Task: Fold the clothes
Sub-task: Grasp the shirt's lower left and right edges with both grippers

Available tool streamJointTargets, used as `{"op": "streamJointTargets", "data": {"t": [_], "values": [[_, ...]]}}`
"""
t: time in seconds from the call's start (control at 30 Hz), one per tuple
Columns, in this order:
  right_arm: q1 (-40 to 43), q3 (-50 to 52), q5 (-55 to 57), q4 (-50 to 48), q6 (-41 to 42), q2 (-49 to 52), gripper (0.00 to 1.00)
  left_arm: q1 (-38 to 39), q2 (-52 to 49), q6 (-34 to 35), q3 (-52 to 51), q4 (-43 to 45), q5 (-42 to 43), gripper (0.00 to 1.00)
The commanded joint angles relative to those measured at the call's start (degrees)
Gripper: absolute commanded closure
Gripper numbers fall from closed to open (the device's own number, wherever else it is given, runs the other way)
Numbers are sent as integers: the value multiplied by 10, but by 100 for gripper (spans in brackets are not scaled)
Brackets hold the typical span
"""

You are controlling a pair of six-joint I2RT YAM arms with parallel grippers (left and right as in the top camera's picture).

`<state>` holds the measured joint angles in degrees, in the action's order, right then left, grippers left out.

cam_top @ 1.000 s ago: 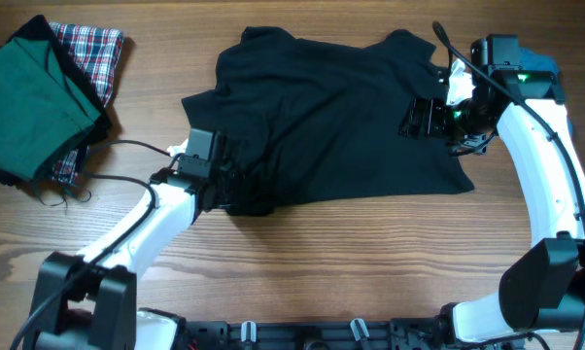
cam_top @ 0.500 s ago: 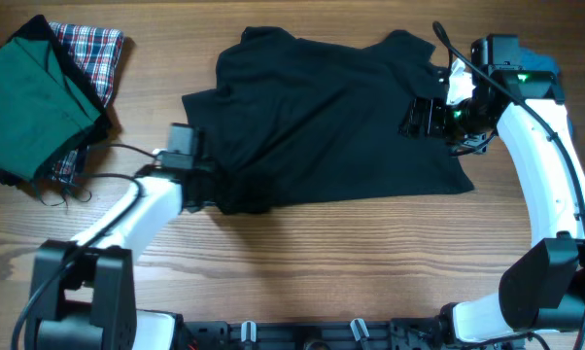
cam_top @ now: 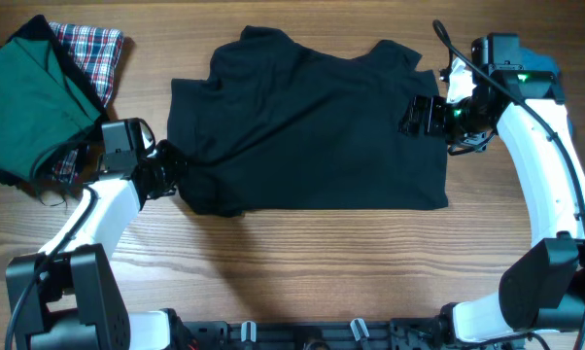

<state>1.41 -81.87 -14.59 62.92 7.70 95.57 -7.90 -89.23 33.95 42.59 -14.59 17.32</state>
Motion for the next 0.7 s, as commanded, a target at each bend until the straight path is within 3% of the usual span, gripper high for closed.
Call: {"op": "streamJointTargets", "data": {"t": [0.0, 0.1, 0.2, 0.43, 0.57, 0.67], "values": [[2, 2, -9, 0, -3, -3, 0, -2, 11, -10, 0, 2, 66, 53], [2, 2, -23, -1, -19, -3, 0, -1, 15, -31, 3, 1, 116, 47], [2, 2, -26, 7, -20, -3, 0, 8, 46, -80, 17, -66, 116, 42], [2, -36, -11, 34, -25, -3, 0, 31, 174, -77, 52, -191, -5, 37], [2, -57, 116, 109, 47, -22, 0, 45, 261, -47, 59, -279, -81, 33], [2, -57, 105, 140, 74, -52, 0, 64, 297, -16, 59, -355, -125, 33]]}}
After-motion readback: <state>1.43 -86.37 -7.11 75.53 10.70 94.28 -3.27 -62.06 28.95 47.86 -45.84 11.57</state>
